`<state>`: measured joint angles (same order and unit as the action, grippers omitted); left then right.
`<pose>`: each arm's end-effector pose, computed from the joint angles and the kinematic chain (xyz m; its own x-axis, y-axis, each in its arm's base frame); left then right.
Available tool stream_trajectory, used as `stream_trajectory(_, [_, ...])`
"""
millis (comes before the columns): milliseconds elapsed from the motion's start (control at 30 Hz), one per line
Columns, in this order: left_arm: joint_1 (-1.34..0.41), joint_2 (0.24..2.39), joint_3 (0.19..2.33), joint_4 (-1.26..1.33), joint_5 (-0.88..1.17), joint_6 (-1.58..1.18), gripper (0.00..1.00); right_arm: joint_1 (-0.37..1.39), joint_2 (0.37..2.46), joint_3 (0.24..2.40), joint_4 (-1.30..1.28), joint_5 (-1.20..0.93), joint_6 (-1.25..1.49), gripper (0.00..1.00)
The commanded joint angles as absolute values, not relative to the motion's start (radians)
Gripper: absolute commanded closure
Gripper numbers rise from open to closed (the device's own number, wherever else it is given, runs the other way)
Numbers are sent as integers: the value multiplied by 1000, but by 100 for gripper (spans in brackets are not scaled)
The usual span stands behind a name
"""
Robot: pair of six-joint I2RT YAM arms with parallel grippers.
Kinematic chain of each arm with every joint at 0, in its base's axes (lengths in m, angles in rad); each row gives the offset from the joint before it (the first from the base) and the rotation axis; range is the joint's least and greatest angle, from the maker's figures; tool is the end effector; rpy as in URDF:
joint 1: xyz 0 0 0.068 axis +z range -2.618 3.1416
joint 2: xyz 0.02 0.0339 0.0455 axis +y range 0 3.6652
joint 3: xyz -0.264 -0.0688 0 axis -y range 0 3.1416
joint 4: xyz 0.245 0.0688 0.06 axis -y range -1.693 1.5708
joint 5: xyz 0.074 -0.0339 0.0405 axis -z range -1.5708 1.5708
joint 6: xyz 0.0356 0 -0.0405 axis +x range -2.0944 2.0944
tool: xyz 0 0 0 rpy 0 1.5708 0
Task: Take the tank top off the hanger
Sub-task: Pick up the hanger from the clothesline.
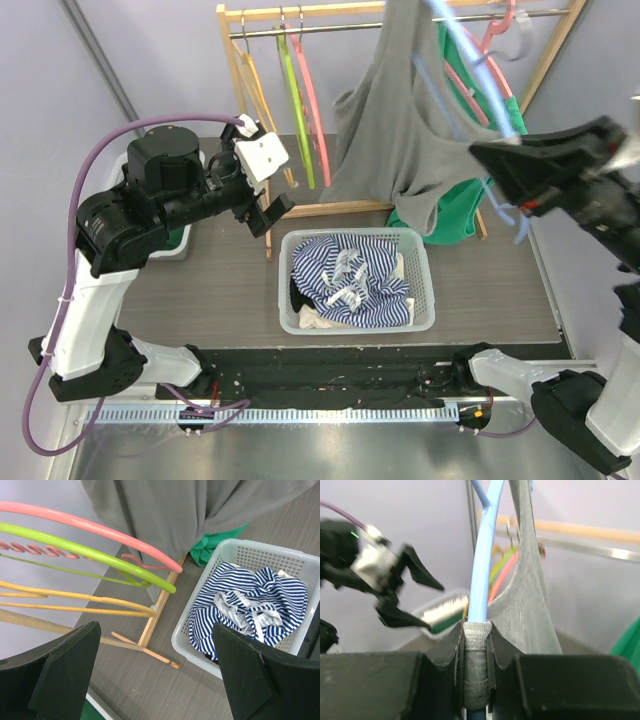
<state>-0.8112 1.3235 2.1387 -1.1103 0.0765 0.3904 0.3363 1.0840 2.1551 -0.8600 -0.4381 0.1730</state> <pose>0.1251 -0.1356 0.5571 0.1091 0.4361 -0.8932 0.7914 0.5057 0.3436 0.0565 0.0357 0.6129 0.0760 0.1917 -0.9785 -0.7141 0.6953 0.0808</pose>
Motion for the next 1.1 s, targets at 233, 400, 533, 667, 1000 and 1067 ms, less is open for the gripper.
stream_trajectory(233, [-795,1272,2126,-1060,97,367,0,336,1072,2341,-485,-491,247,99])
stream_trajectory(400, [-792,1267,2120,-1062,106,364,0,336,1052,2293,-538,-479,239,99])
stream_trajectory(533, [-790,1269,2123,-1062,113,362,0,336,1057,2287,-620,-479,198,99])
stream_trajectory(667, [-787,1276,2134,-1063,124,356,0,336,1077,2305,-647,-462,170,99])
stream_trajectory(1000, [-785,1276,2141,-1065,123,364,0,347,1140,2476,-568,-417,167,99])
stream_trajectory(1067, [-785,1278,2141,-1063,121,364,0,347,1137,2471,-534,-414,170,99])
